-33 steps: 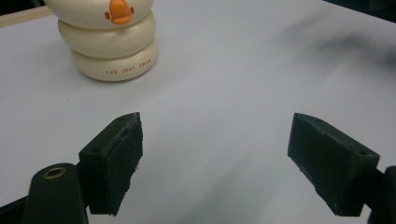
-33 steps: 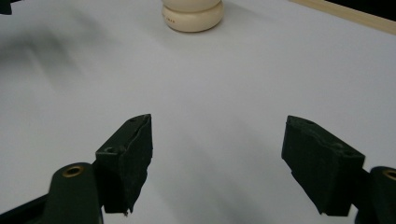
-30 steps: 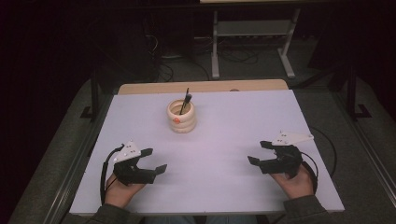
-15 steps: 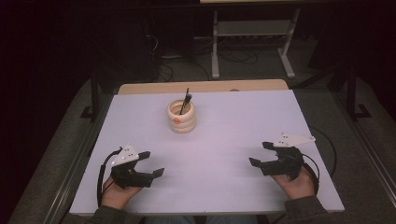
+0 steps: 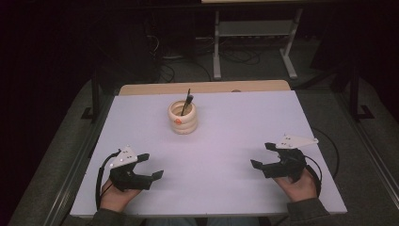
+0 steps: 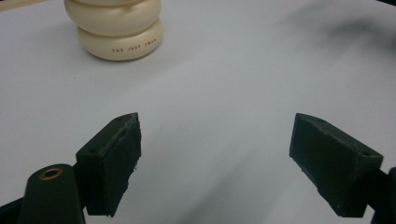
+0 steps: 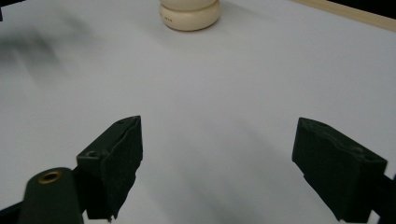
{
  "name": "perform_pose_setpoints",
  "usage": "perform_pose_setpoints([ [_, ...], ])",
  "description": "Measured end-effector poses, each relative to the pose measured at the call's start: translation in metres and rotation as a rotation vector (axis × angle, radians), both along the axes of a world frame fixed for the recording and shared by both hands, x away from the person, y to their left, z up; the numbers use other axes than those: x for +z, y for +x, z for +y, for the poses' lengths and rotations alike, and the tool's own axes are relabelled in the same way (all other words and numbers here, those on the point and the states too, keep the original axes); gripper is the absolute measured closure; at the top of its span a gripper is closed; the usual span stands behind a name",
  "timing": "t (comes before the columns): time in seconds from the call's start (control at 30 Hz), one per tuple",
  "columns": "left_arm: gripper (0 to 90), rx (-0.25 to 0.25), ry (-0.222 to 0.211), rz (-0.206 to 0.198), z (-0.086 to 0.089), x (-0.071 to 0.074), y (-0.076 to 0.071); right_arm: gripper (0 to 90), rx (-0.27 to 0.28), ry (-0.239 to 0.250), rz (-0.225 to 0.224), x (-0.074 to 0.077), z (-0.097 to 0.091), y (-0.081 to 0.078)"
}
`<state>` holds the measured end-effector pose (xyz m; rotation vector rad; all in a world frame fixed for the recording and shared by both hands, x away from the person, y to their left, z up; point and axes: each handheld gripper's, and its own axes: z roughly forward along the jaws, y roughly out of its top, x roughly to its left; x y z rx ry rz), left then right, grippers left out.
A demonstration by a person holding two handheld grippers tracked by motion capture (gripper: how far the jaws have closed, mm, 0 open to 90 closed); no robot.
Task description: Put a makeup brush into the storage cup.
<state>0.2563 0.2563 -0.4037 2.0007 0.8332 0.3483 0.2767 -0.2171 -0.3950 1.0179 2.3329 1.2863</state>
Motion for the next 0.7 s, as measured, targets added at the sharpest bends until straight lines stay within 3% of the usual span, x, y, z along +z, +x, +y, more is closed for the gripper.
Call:
perform_pose_setpoints([
  [0.7, 15.7, -0.001, -0.001, -0.012, 0.0016, 0.0010, 0.0000, 14.4, 0.011, -0.014, -0.003, -0.0011, 0.0020, -0.0011],
])
